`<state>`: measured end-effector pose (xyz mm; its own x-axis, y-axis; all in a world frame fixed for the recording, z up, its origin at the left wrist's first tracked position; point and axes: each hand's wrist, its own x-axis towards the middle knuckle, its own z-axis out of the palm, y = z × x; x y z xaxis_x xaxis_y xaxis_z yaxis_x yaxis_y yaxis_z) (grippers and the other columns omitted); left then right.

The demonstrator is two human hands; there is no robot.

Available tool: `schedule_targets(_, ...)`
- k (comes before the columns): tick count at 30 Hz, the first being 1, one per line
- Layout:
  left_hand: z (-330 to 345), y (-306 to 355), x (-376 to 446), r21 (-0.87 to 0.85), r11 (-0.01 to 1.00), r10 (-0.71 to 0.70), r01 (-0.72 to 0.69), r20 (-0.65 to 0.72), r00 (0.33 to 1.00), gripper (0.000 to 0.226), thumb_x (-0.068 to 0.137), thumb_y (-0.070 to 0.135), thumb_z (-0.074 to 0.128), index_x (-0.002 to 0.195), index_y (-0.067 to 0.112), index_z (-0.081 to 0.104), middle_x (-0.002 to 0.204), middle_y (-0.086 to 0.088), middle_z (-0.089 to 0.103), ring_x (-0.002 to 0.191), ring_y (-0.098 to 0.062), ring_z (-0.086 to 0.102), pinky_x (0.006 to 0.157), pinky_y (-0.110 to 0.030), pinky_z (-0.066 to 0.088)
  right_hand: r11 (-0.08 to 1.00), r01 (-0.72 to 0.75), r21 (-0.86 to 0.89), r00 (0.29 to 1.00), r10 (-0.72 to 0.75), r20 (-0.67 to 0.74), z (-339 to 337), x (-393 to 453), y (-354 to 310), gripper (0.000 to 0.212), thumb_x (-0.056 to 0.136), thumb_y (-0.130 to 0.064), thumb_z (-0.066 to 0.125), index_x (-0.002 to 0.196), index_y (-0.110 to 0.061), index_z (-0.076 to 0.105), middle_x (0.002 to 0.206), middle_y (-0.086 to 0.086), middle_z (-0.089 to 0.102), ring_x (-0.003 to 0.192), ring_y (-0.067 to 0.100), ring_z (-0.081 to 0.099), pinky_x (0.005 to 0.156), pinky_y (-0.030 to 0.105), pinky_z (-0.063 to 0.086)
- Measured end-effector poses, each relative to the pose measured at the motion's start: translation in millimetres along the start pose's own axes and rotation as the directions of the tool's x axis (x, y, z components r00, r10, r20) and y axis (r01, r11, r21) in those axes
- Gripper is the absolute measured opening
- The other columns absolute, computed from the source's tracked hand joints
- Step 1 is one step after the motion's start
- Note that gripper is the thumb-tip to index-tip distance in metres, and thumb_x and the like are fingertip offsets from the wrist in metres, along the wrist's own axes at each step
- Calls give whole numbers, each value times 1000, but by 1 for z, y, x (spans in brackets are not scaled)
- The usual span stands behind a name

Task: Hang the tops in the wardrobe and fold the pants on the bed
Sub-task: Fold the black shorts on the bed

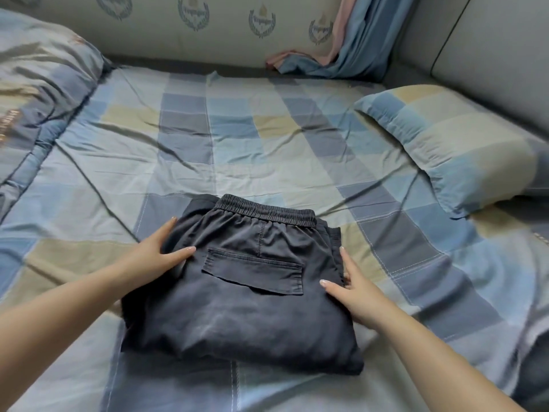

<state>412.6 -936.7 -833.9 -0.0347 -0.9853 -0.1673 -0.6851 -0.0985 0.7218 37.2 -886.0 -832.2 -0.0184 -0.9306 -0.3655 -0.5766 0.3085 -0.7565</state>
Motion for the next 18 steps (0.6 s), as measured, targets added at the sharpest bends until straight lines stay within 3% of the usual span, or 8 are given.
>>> schedule_targets(3, 7, 8, -2, -32, 993, 115, -112, 136, 984, 87, 82, 40, 69, 150, 36, 15, 147, 20, 26, 131, 6, 26, 104, -10, 17, 986, 112, -124, 994, -109, 27, 16, 6, -7, 91, 83, -41, 68, 149, -41, 7, 153, 2, 27, 141, 14, 26, 114, 25, 20)
schedule_targets(6, 19, 18, -2, 87, 981, 149, -173, 229, 962, 84, 84, 41, 67, 147, 44, 12, 142, 0, 43, 133, -10, 37, 109, -19, 24, 962, 107, -253, 994, -98, 48, 22, 12, -9, 85, 84, -41, 66, 147, -46, 9, 150, 8, 26, 142, 19, 25, 113, 26, 22)
schedule_targets(8, 25, 18, -1, 119, 978, 142, -172, 226, 964, 72, 85, 41, 66, 142, 48, 23, 129, -4, 52, 125, -14, 46, 105, -21, 30, 950, 81, -302, 997, -77, 24, 27, 13, -7, 76, 88, -37, 63, 147, -43, 17, 151, 11, 25, 143, 21, 24, 115, 30, 24)
schedule_targets(12, 31, 13, -4, -32, 985, 172, -169, 153, 973, 45, 86, 27, 68, 128, 34, 57, 129, 7, 60, 116, 2, 50, 95, -12, 32, 945, 68, -321, 984, -117, -135, 35, 5, -7, 59, 90, -26, 62, 144, -27, 38, 149, 6, 35, 137, 18, 35, 109, 25, 30)
schedule_targets(18, 16, 30, -34, -8, 981, 196, -196, 113, 974, 44, 85, 23, 70, 127, 28, 59, 127, 3, 61, 119, -5, 52, 102, -14, 33, 920, 54, -388, 963, -150, -223, 36, -44, -29, 59, 92, -26, 60, 146, -25, 35, 153, -1, 28, 138, 15, 33, 105, 24, 33)
